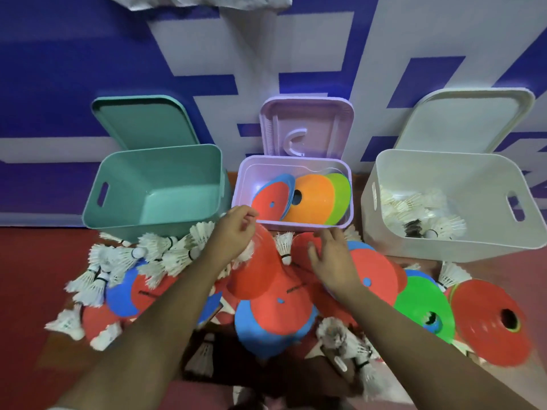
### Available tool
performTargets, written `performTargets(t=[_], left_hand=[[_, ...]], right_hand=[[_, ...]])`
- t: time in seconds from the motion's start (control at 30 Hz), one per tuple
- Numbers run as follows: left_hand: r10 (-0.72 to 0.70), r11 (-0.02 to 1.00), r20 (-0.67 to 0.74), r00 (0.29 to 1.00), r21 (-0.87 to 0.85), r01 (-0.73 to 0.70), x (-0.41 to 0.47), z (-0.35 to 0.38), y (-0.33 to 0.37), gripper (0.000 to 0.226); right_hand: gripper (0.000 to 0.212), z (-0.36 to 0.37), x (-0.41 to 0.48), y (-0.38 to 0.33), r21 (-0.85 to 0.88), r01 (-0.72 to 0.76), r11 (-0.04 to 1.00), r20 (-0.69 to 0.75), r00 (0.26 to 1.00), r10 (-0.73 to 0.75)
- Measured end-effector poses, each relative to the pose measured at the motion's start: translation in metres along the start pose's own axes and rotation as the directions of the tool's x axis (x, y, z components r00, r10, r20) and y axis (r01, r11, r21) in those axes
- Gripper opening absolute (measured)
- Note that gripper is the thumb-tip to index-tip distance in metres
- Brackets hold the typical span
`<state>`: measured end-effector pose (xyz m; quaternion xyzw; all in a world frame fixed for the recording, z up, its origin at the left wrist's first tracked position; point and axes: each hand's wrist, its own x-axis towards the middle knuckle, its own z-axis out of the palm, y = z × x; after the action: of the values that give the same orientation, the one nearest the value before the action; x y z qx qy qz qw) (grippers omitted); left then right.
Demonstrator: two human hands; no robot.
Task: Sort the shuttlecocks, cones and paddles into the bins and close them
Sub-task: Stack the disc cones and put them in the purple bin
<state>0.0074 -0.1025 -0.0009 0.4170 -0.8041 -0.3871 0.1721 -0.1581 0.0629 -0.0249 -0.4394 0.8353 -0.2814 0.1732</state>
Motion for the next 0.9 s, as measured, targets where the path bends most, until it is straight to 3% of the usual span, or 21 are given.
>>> performTargets(t=[0.1,0.27,0.37,0.53,0.63,0.7,0.8,0.9], left_hand=[[-0.015,0.999,-0.042,0.999,0.035,0.016,-0.043,-0.014,-0.022,0.023],[-0.005,0.968,-0.201,0.98,0.246,0.055,-0.094,-0.037,-0.071,0.039],[0.013,0.965,-0.119,0.993,0.26,0.019,-0.096,-0.043,-0.087,0.047],[0.107,0.922,-0.068,0.992,0.38,-0.074,-0.081,-0.05,-0.089,0.037],[0.052,0.87,-0.071,0.996,0.492,-0.011,-0.076,-0.058,-0.095,0.043],[-0.035,0.844,0.006,0.999,0.535,0.026,-0.074,-0.064,-0.1,0.046],[-0.081,0.788,0.216,0.973,0.612,-0.07,-0.073,-0.076,-0.109,0.073],[-0.08,0.865,0.31,0.947,0.493,-0.088,-0.076,-0.093,-0.117,0.084]], right_hand=[[0.023,0.027,-0.03,-0.018,0.091,-0.115,0.989,0.119,0.987,0.104],[0.037,0.072,-0.049,-0.058,0.134,-0.145,0.98,0.258,0.96,0.106],[0.054,0.09,-0.043,-0.086,0.197,-0.146,0.969,0.237,0.967,0.097],[0.069,0.115,-0.021,-0.114,0.316,-0.139,0.938,0.198,0.977,0.078],[0.04,0.119,-0.005,-0.114,0.243,-0.134,0.961,0.103,0.988,0.112],[0.015,0.117,0.002,-0.113,0.174,-0.107,0.979,0.045,0.994,0.101],[0.014,0.114,0.006,-0.11,0.144,-0.084,0.986,-0.024,0.996,0.089],[0.012,0.105,0.001,-0.11,0.204,-0.044,0.978,-0.072,0.996,0.059]])
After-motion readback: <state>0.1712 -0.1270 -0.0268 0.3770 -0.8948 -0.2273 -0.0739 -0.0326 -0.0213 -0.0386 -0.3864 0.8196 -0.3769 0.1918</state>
